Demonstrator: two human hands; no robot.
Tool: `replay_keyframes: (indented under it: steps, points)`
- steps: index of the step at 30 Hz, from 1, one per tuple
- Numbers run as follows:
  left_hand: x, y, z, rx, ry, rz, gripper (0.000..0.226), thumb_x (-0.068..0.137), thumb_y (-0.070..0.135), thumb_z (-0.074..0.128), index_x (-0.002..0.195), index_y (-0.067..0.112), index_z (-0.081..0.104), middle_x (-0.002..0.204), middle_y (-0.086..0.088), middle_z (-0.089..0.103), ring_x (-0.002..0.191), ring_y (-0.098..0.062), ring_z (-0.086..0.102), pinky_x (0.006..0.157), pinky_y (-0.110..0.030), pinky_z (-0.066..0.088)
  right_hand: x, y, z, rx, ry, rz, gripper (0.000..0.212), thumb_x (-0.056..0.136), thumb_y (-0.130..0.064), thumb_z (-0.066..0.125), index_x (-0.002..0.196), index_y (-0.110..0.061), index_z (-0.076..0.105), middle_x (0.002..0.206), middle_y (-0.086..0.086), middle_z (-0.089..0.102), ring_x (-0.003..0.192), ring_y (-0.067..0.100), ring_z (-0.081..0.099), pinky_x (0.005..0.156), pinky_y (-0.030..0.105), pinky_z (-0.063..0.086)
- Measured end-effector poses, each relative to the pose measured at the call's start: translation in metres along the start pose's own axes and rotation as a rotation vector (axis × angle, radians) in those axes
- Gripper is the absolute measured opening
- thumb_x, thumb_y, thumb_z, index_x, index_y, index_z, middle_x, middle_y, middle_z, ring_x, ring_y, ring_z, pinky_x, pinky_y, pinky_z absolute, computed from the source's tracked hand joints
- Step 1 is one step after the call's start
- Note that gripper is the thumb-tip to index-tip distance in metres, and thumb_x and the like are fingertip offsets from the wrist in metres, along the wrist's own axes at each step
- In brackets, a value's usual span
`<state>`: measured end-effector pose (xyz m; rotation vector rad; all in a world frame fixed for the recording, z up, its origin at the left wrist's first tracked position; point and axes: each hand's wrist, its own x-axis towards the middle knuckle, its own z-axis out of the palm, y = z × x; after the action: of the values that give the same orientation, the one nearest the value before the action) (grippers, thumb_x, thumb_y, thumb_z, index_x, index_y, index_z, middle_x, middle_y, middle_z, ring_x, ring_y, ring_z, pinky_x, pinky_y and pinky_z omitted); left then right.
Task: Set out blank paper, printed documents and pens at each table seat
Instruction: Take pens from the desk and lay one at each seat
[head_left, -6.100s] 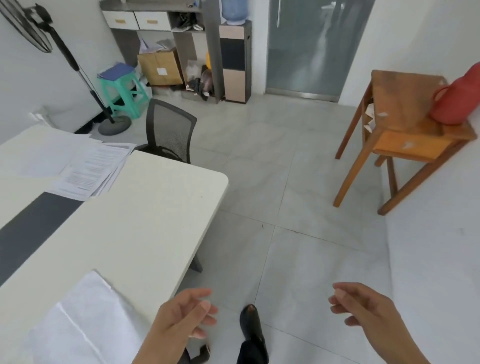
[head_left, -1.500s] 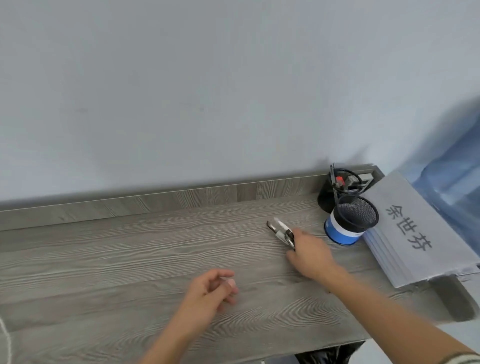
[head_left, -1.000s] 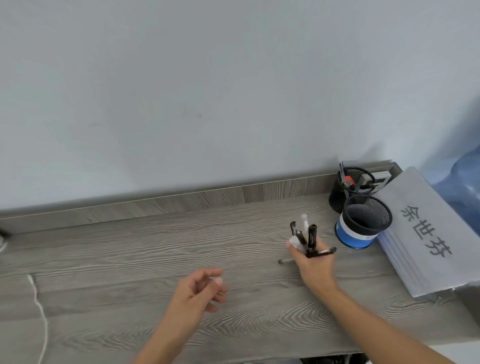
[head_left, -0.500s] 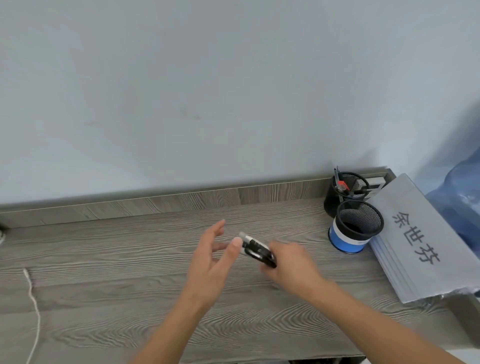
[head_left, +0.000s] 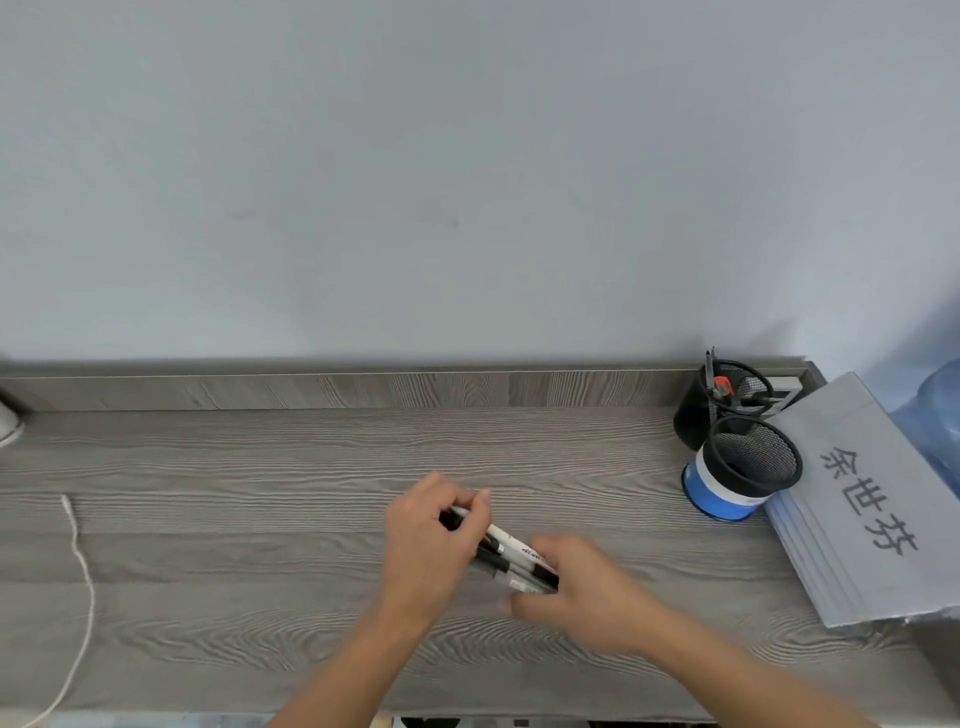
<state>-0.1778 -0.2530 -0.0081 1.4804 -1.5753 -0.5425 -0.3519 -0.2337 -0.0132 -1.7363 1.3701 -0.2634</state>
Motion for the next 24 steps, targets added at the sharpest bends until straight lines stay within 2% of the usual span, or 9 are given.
replay_keyframes:
  steps: [3, 6, 8, 11, 15, 17, 19, 22, 24]
  points:
    - [-0.006, 0.002, -0.016, -0.292, 0.077, -0.24, 0.011, 0.078, 0.012, 0.078, 0.077, 0.017, 0.068, 0.067, 0.002, 0.063, 0.056, -0.006, 0.055, 0.055, -0.02, 0.045, 0.003, -0.016, 0.012, 0.149, -0.042, 0.017, 0.026, 0.072, -0.036, 0.068, 0.062, -0.028, 0.046, 0.056, -0.01, 0.042, 0.051, 0.01, 0.038, 0.051, 0.029, 0.031]
    - [-0.01, 0.005, -0.032, -0.658, 0.234, -0.474, 0.035, 0.071, 0.016, 0.079, 0.103, 0.017, 0.064, 0.083, -0.006, 0.064, 0.067, -0.012, 0.06, 0.057, -0.027, 0.051, 0.006, -0.032, 0.023, 0.285, -0.072, 0.006, 0.03, 0.08, -0.02, 0.067, 0.063, -0.025, 0.043, 0.05, -0.012, 0.036, 0.045, 0.007, 0.032, 0.046, 0.025, 0.027]
    - [-0.021, 0.011, -0.039, -0.911, 0.252, -0.613, 0.053, 0.067, 0.018, 0.075, 0.117, 0.013, 0.058, 0.09, -0.016, 0.064, 0.079, -0.021, 0.062, 0.072, -0.035, 0.052, 0.003, -0.042, 0.029, 0.315, -0.126, -0.027, 0.031, 0.082, -0.016, 0.067, 0.066, -0.023, 0.041, 0.052, -0.011, 0.034, 0.045, 0.008, 0.031, 0.045, 0.024, 0.026]
    - [-0.045, 0.024, -0.047, -1.086, 0.259, -0.702, 0.048, 0.072, 0.01, 0.069, 0.118, 0.01, 0.055, 0.085, -0.02, 0.071, 0.084, -0.029, 0.07, 0.084, -0.039, 0.054, -0.006, -0.056, 0.035, 0.314, -0.29, -0.102, 0.024, 0.08, -0.016, 0.067, 0.069, -0.018, 0.046, 0.055, -0.003, 0.037, 0.049, 0.011, 0.034, 0.047, 0.024, 0.027]
    - [-0.076, 0.035, -0.053, -1.068, 0.512, -0.76, 0.006, 0.087, 0.002, 0.059, 0.092, 0.006, 0.057, 0.061, -0.012, 0.06, 0.053, -0.025, 0.065, 0.059, -0.036, 0.059, -0.021, -0.059, 0.043, 0.409, -0.483, -0.173, 0.02, 0.085, -0.019, 0.072, 0.08, -0.009, 0.056, 0.056, 0.001, 0.053, 0.044, 0.012, 0.046, 0.043, 0.02, 0.035]
    - [-0.098, 0.037, -0.058, -0.99, 0.699, -0.765, 0.013, 0.09, 0.008, 0.06, 0.079, 0.009, 0.053, 0.056, -0.007, 0.05, 0.045, -0.02, 0.054, 0.051, -0.032, 0.053, -0.033, -0.053, 0.051, 0.465, -0.527, -0.164, 0.016, 0.087, -0.021, 0.073, 0.093, -0.01, 0.063, 0.067, 0.003, 0.062, 0.047, 0.013, 0.056, 0.041, 0.017, 0.038]
    - [-0.128, 0.041, -0.062, -0.887, 0.881, -0.752, 0.022, 0.09, 0.012, 0.062, 0.074, 0.01, 0.047, 0.054, -0.005, 0.043, 0.043, -0.018, 0.046, 0.047, -0.031, 0.046, -0.048, -0.042, 0.061, 0.417, -0.536, -0.216, 0.014, 0.087, -0.024, 0.072, 0.1, -0.02, 0.066, 0.072, -0.003, 0.065, 0.052, 0.009, 0.061, 0.045, 0.015, 0.04]
    - [-0.181, 0.057, -0.066, -0.693, 1.086, -0.772, 0.029, 0.086, 0.013, 0.068, 0.07, 0.009, 0.044, 0.048, -0.005, 0.041, 0.039, -0.019, 0.042, 0.044, -0.03, 0.043, -0.073, -0.03, 0.081, 0.086, -0.572, -0.502, 0.012, 0.095, -0.036, 0.058, 0.1, -0.029, 0.067, 0.061, -0.012, 0.063, 0.058, 0.001, 0.06, 0.057, 0.016, 0.042]
    - [-0.215, 0.069, -0.067, -0.6, 1.192, -0.804, 0.03, 0.086, 0.012, 0.069, 0.071, 0.008, 0.044, 0.046, -0.005, 0.041, 0.038, -0.02, 0.041, 0.042, -0.03, 0.043, -0.091, -0.03, 0.094, -0.068, -0.657, -0.643, 0.018, 0.097, -0.042, 0.048, 0.102, -0.032, 0.063, 0.064, -0.013, 0.059, 0.065, 0.005, 0.061, 0.067, 0.022, 0.048]
